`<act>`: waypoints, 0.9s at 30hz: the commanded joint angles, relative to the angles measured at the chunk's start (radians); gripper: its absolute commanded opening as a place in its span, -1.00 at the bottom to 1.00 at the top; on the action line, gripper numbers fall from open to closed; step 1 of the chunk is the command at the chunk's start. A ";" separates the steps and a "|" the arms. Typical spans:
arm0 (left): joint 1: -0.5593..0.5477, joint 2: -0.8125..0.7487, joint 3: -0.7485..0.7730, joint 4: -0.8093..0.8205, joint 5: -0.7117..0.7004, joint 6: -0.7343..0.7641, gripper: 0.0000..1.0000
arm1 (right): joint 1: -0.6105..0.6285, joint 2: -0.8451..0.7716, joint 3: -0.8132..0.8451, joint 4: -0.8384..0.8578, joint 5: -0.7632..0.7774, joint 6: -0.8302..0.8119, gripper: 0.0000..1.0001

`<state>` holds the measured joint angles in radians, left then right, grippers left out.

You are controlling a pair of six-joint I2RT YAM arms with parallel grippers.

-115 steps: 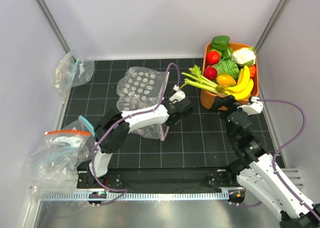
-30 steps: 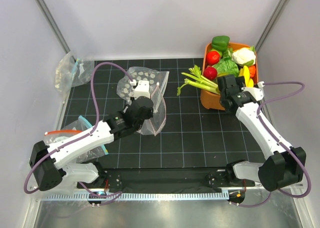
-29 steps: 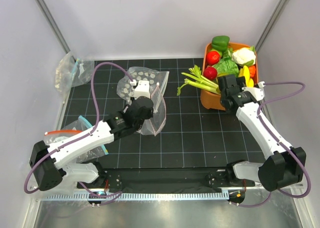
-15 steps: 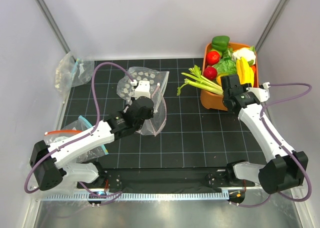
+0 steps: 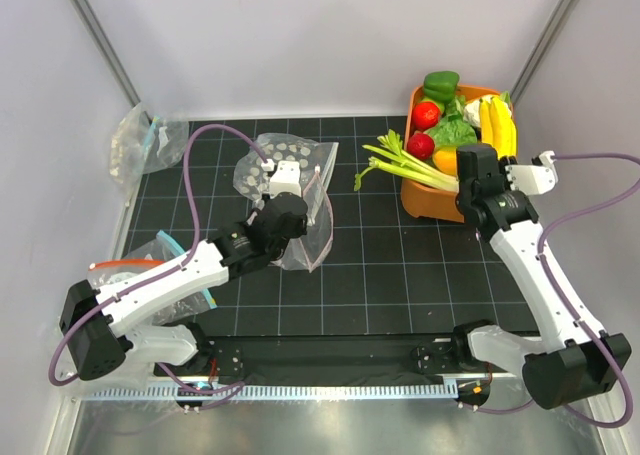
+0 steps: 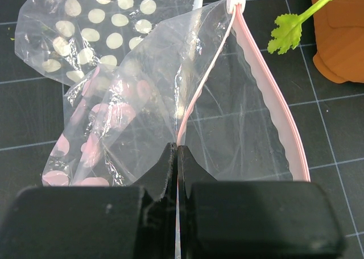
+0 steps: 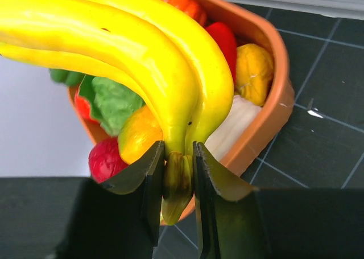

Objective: Place the food in the zip-top bag and seal the zipper
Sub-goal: Pick up the fake fruit from the bin, then place the fake fruit in the zipper food storage bag.

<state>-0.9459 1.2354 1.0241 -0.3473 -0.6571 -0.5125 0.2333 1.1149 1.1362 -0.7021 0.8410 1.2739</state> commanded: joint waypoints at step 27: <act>0.045 0.009 0.041 0.002 0.062 -0.027 -0.99 | 0.011 -0.343 -0.291 0.618 -1.236 -0.794 -0.98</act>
<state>-0.9016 1.2686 1.0283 -0.3576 -0.6384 -0.5198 0.2337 0.7609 0.8520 -0.2287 -0.1844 0.5068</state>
